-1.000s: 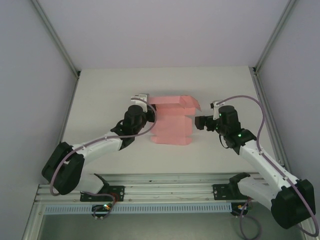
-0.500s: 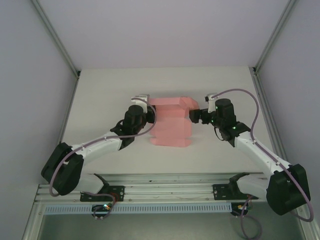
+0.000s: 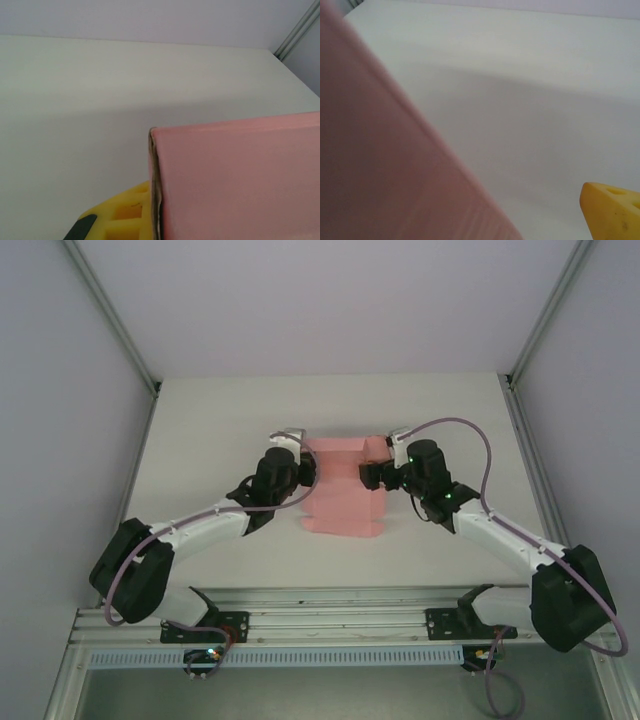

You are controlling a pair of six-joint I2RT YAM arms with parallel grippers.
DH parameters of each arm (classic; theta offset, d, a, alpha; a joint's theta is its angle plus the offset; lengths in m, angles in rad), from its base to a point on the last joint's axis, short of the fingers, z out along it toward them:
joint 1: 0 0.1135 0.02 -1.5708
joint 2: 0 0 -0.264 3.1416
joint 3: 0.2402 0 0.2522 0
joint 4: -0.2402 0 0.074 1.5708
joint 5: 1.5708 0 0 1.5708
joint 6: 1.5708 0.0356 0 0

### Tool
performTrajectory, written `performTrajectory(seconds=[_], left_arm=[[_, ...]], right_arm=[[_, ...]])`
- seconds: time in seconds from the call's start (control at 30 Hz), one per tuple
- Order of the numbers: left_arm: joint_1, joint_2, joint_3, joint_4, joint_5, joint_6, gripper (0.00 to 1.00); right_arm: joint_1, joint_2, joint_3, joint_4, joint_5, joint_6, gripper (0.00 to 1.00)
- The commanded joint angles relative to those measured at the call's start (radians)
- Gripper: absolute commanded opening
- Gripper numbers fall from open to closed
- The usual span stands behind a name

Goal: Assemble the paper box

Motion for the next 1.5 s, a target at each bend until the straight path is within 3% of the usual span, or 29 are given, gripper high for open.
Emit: performTrajectory(seconds=[0.0,0.13,0.3,0.43,0.5,0.63,0.77,0.87,1.17,1.37,1.47], left_arm=[[0.033,-0.022,0.004,-0.027,0.015,-0.062,0.0],[0.088,-0.036,-0.023,-0.051,0.048,-0.064,0.0],[0.109,-0.073,-0.031,-0.12,0.045,-0.003,0.0],[0.113,-0.083,-0.032,-0.13,0.127,0.021,0.0],[0.112,-0.077,-0.031,-0.125,0.167,0.017,0.0],[0.11,-0.064,-0.027,-0.112,0.203,0.016,0.0],[0.107,-0.051,-0.015,-0.096,0.222,0.016,0.0],[0.106,-0.03,0.011,-0.118,0.222,0.012,0.0],[0.099,-0.013,0.035,-0.107,0.265,0.016,0.0],[0.082,-0.006,0.051,-0.118,0.247,0.008,0.0],[0.08,0.002,0.061,-0.127,0.245,-0.001,0.0]], right_arm=[[0.009,-0.116,-0.035,-0.031,0.035,-0.007,1.0],[-0.018,-0.281,-0.069,-0.188,0.017,-0.006,0.99],[-0.191,-0.396,-0.051,-0.33,-0.041,0.08,1.0],[-0.332,-0.299,0.022,-0.329,-0.206,0.126,0.99],[-0.359,-0.218,0.063,-0.307,-0.324,0.127,0.92],[-0.358,-0.059,0.151,-0.281,-0.557,0.115,0.79],[-0.288,0.018,0.197,-0.301,-0.647,0.049,0.72],[-0.215,0.018,0.195,-0.302,-0.669,0.009,0.71],[-0.117,0.041,0.162,-0.257,-0.666,0.013,0.64],[-0.051,0.073,0.189,-0.243,-0.536,-0.02,0.59],[-0.018,0.066,0.193,-0.241,-0.401,-0.027,0.57]])
